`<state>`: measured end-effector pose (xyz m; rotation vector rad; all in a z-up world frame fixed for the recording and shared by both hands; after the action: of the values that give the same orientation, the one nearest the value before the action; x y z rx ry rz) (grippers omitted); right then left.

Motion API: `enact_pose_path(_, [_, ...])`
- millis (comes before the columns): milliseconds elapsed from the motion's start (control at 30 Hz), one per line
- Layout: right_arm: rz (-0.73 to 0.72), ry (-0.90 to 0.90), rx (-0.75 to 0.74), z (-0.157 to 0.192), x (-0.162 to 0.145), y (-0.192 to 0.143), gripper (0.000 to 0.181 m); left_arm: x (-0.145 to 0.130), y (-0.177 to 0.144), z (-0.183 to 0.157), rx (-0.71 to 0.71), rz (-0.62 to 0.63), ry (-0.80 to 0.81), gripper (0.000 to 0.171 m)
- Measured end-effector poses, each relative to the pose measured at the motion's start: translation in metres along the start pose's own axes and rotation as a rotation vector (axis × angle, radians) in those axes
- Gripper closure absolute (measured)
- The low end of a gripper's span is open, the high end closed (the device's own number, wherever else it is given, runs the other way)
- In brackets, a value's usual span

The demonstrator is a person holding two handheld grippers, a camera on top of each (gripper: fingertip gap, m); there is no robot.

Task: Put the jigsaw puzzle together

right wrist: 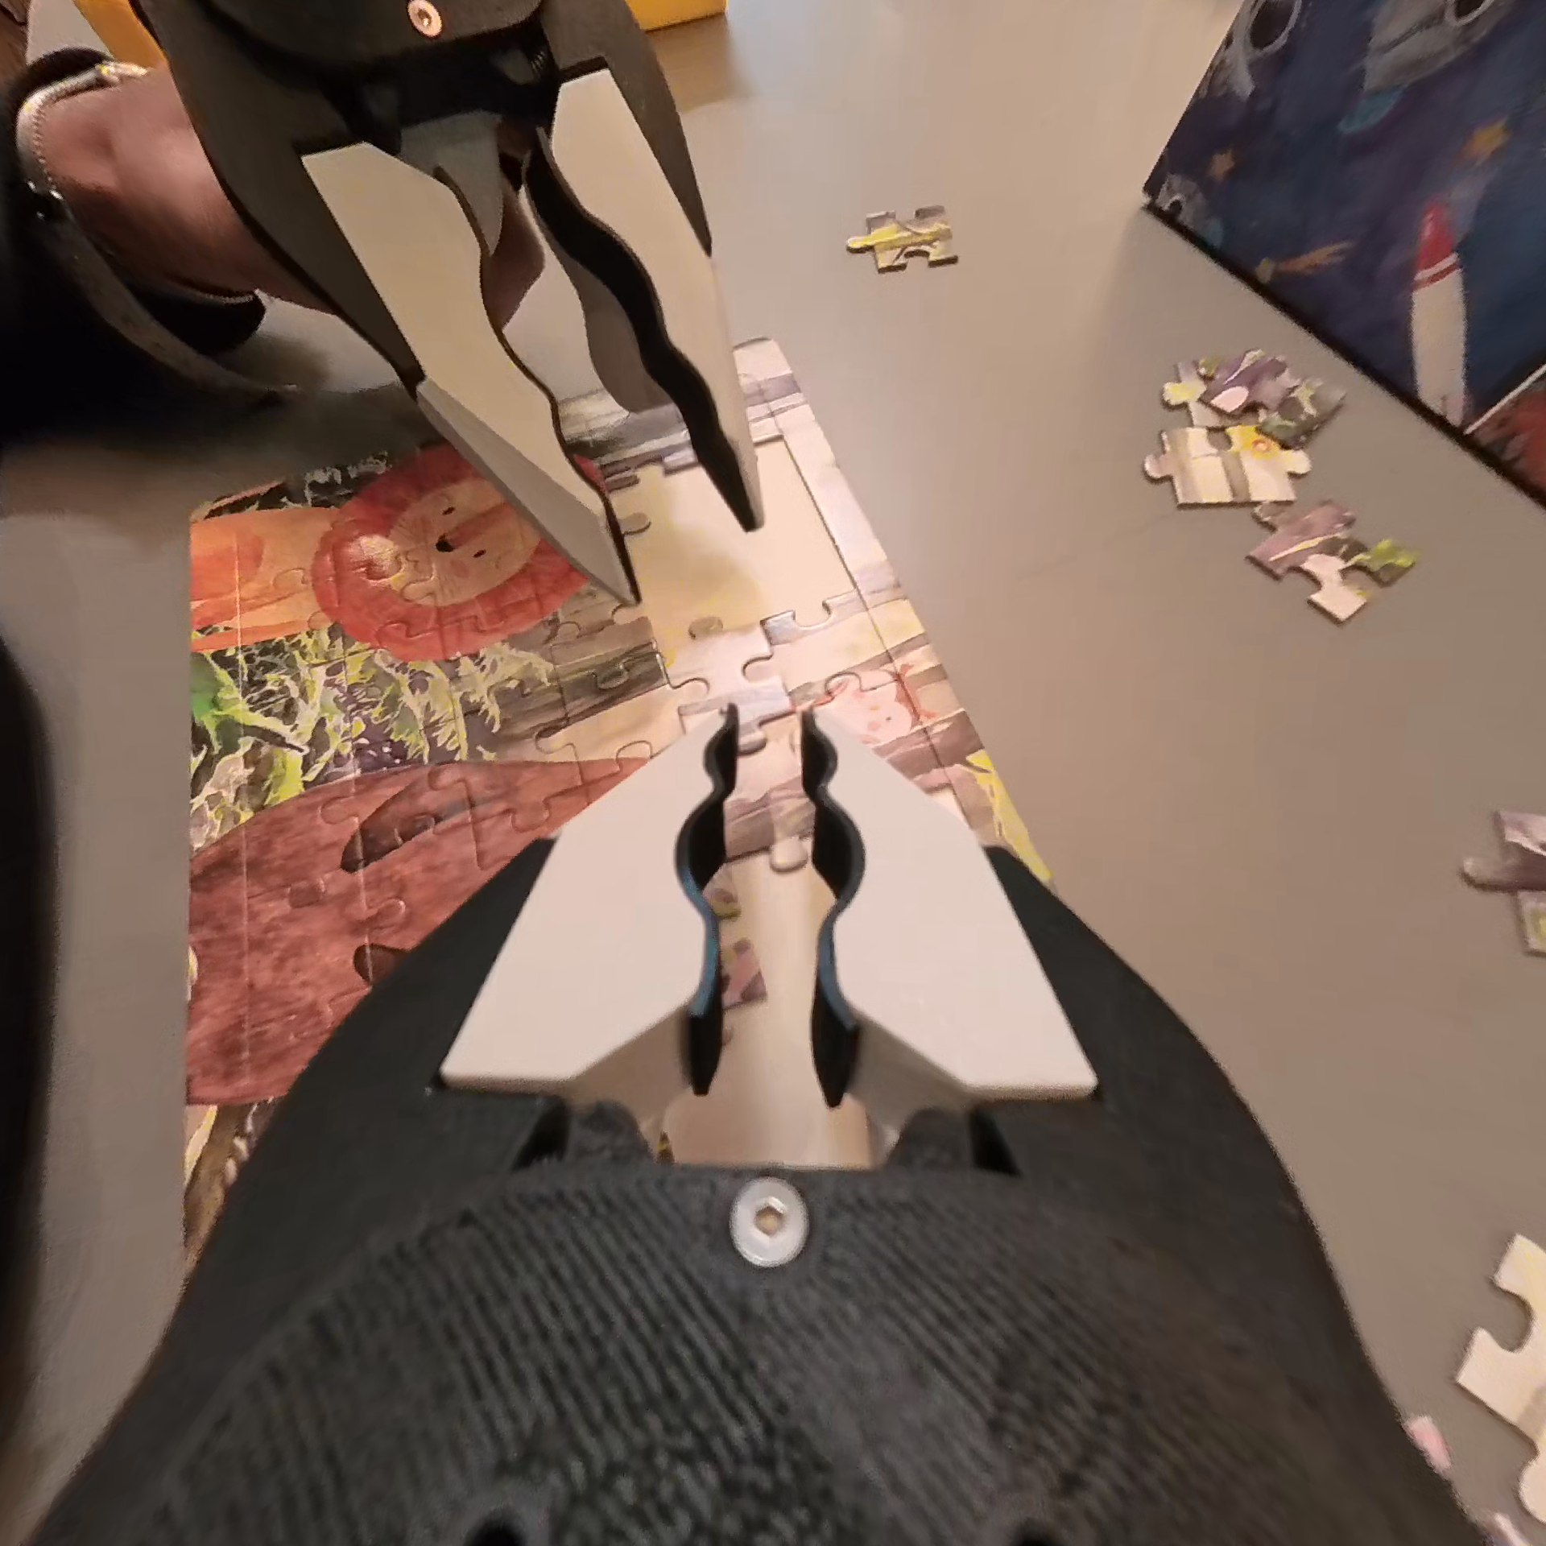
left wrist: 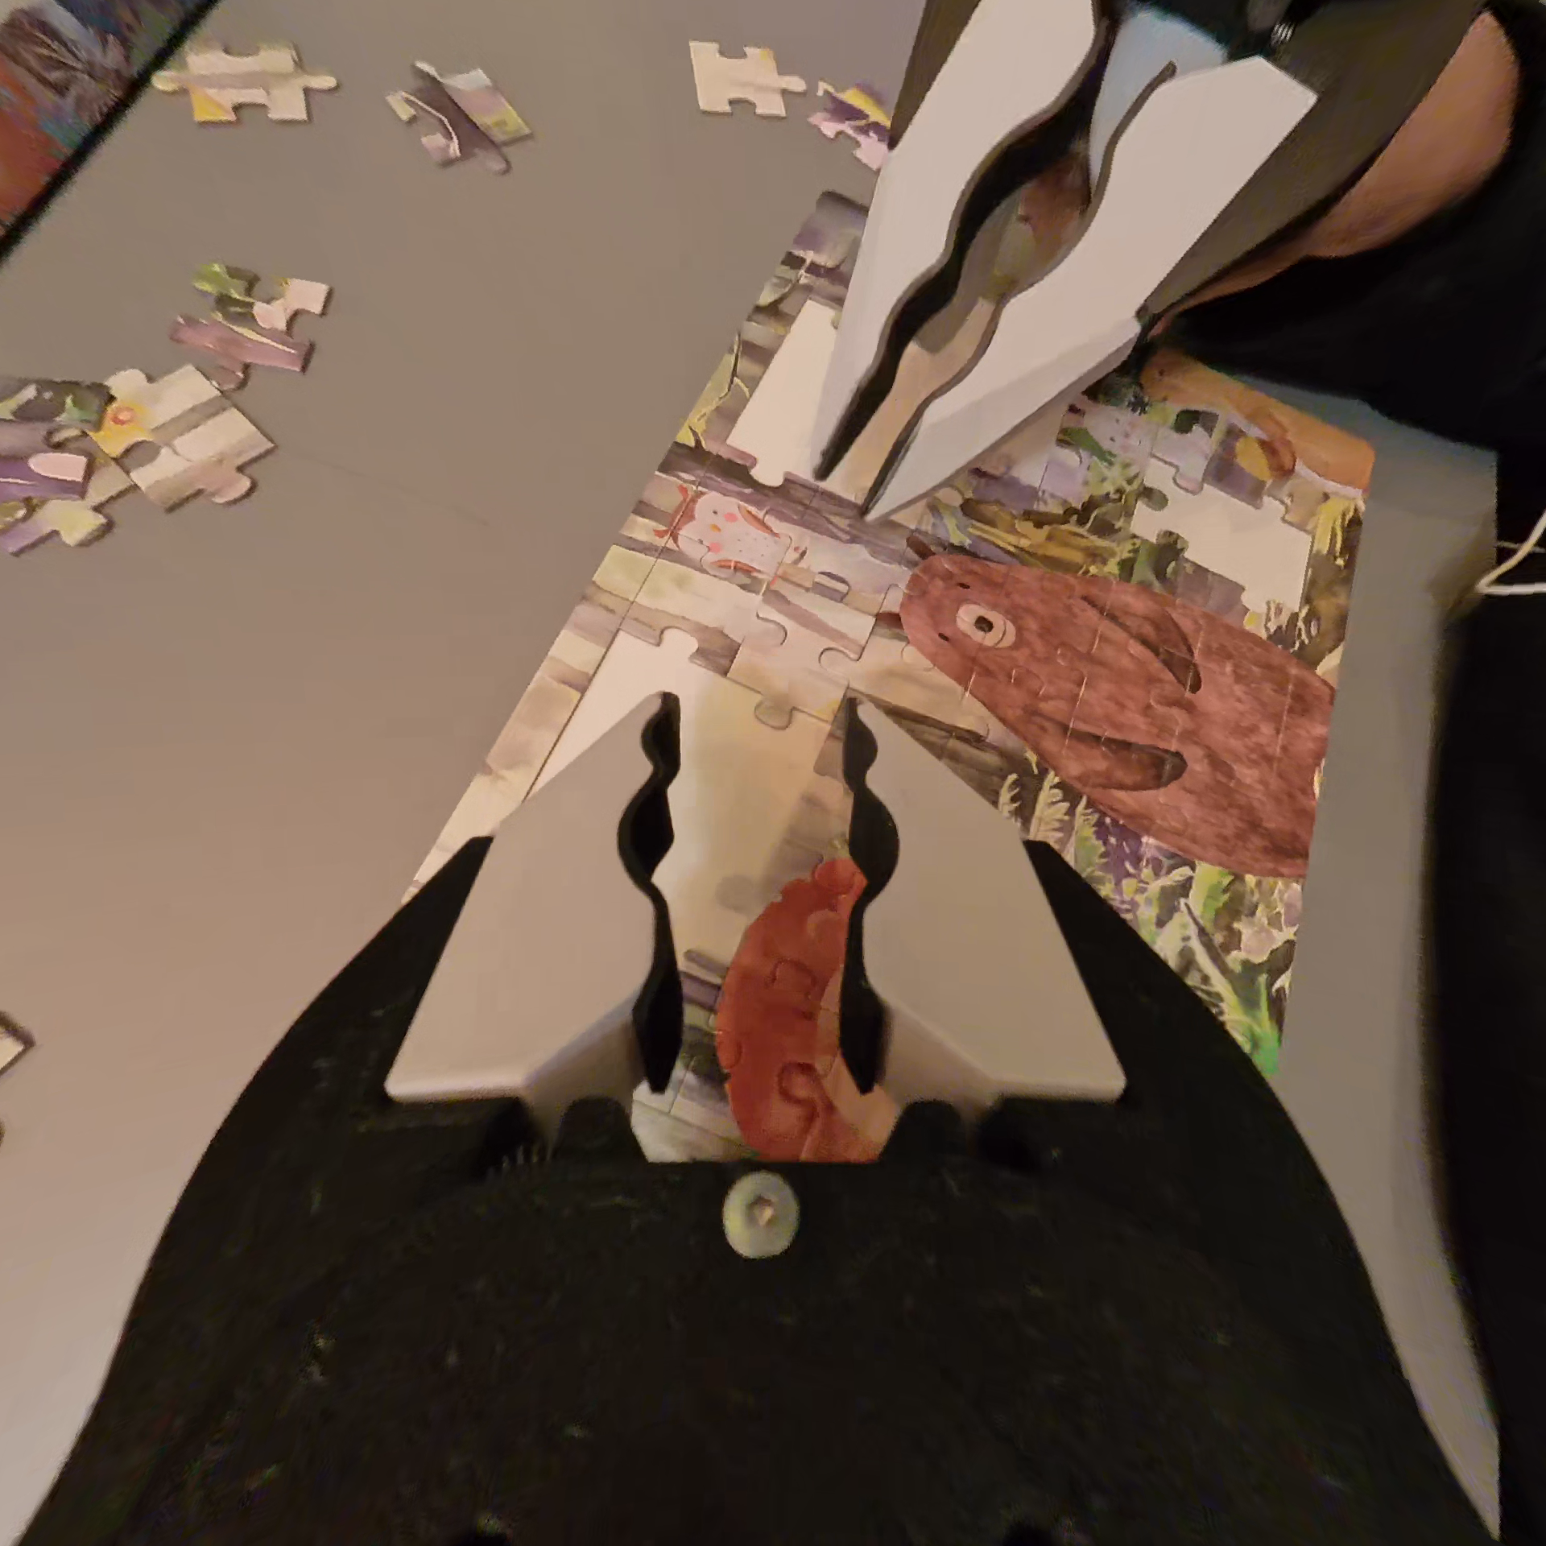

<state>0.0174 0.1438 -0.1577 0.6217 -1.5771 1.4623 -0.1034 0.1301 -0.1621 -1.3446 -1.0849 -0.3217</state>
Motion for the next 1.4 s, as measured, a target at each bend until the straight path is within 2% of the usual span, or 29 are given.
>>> enact_pose_path(267, [0.115,-0.053,0.010,0.009,-0.013,0.015,0.159,-0.008,0.011,-0.005,0.009,0.071,0.036,0.139])
enact_pose_path(933, [0.089,-0.009,0.054,0.016,-0.007,0.019,0.163,-0.009,0.016,-0.007,-0.005,0.057,0.010,0.142])
enact_pose_path(1033, [0.112,-0.043,0.005,0.012,-0.010,0.020,0.159,-0.009,0.016,-0.007,-0.001,0.058,0.016,0.142])
enact_pose_path(1200, [0.112,-0.096,-0.027,0.015,-0.008,0.026,0.140,-0.008,0.017,-0.008,0.003,0.053,0.022,0.142])
enact_pose_path(1400, [0.116,-0.087,-0.009,0.017,-0.007,0.028,0.139,-0.008,0.018,-0.008,0.001,0.049,0.022,0.142])
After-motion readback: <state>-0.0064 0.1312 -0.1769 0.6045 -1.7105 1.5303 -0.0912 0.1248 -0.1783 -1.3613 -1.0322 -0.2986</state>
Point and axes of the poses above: each gripper's, where its closed fingertips meet, y out along the fingers, x out of its top, z = x × y across the jaws, the point moved 5 cm from there along -y, back along the fingers, and after that the axes turned 3 degrees about -z, right-handed, at the moved point
